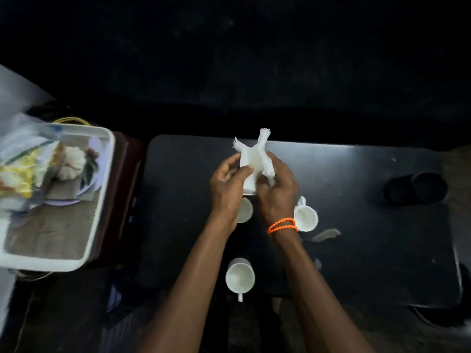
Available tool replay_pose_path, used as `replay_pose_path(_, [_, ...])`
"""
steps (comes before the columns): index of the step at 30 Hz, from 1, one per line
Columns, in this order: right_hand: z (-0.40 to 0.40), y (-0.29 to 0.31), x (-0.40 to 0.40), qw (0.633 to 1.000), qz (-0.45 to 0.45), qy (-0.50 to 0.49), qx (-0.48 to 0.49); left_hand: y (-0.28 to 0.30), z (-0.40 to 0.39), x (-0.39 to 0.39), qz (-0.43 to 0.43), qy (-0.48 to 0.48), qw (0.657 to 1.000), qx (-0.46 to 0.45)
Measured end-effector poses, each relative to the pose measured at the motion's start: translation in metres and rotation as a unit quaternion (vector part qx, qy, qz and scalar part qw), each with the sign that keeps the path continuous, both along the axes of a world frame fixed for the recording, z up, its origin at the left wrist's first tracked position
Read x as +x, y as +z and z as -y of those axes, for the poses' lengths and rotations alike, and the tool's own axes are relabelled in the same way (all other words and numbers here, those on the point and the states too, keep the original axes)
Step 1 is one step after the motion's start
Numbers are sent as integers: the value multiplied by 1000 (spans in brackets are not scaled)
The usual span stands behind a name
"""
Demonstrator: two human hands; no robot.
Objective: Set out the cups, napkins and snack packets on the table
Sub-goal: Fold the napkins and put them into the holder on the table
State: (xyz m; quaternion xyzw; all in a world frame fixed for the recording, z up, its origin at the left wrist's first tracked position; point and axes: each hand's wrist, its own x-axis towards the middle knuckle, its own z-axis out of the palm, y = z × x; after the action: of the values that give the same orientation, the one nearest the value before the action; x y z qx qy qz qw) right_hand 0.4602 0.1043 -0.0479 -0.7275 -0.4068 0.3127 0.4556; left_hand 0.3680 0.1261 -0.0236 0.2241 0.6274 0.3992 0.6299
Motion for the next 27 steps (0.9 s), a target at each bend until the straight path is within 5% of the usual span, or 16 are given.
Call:
replay_pose_path(7, [30,8,105,993,-15,-112,-27,-5,8,107,49,-145,988,-37])
replay_pose_path(17, [70,15,234,927,7,-374,-27,5,27,259,127,-346,929,-19])
replay_pose_path(27, [83,33,327,914,27,-343,-215,0,44,341,86,-398,909,-87])
